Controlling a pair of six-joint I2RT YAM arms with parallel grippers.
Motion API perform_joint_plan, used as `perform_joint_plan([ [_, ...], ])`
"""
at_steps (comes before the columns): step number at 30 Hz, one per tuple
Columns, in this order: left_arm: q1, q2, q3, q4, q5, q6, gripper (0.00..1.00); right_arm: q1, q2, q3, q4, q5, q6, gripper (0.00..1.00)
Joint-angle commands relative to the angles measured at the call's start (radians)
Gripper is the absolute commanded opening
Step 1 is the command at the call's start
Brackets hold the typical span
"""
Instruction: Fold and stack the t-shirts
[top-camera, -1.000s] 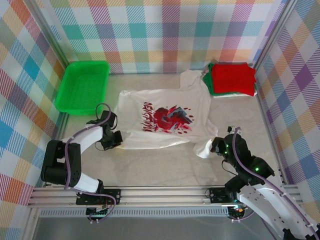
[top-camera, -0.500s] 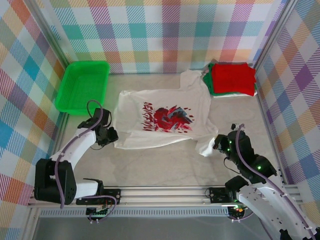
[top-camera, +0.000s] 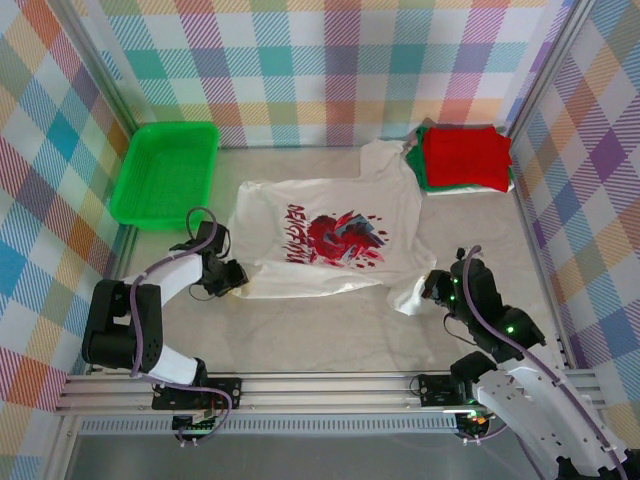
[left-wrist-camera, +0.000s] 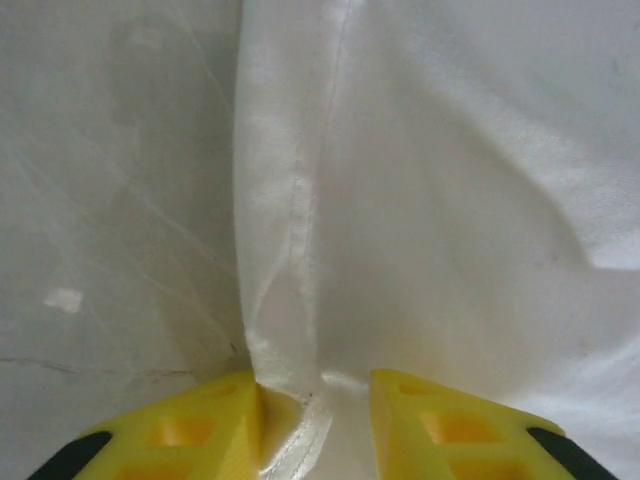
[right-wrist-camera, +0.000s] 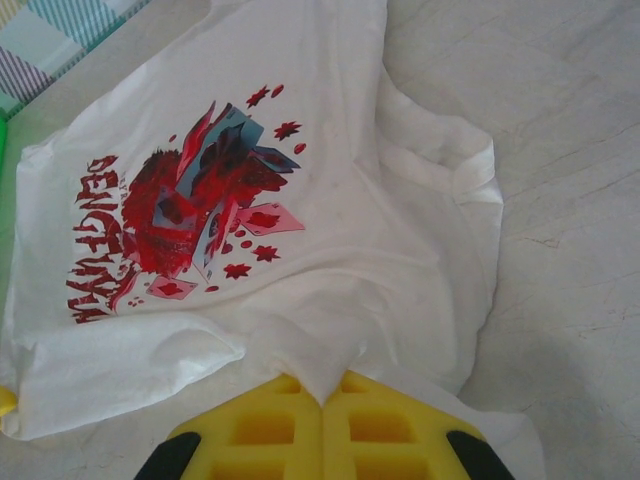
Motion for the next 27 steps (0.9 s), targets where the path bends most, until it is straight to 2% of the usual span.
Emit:
perform_joint_plan([
  [1, -0.001, -0.027, -0.032, 0.015, 0.034, -0.015, 0.17, -0.016, 0.0, -0.004, 0.032, -0.015, -0.001, 0.0],
  [4, -0.002, -0.068, -0.042, -0.011, 0.008, -0.018, 0.0, -0.03, 0.008, -0.006, 0.038, -0.024, -0.004, 0.0],
  [8, 0.0, -0.13, -0.031, -0.077, -0.032, -0.016, 0.0, -0.053, 0.008, 0.0, 0.025, -0.042, 0.004, 0.0],
  [13, 0.034, -0.266, 0.005, -0.232, -0.063, -0.008, 0.0, -0.086, -0.036, 0.041, -0.081, -0.03, 0.031, 0.0],
  [20, 0.088, -0.444, 0.043, -0.359, 0.0, -0.037, 0.0, -0.101, -0.089, 0.099, -0.241, -0.022, 0.087, 0.0],
  [23, 0.119, -0.446, 0.064, -0.363, 0.002, -0.018, 0.0, -0.101, -0.1, 0.131, -0.259, 0.006, 0.054, 0.0],
  [27, 0.138, -0.351, 0.113, -0.333, 0.033, 0.024, 0.0, -0.102, -0.041, 0.148, -0.173, -0.017, -0.072, 0.0],
])
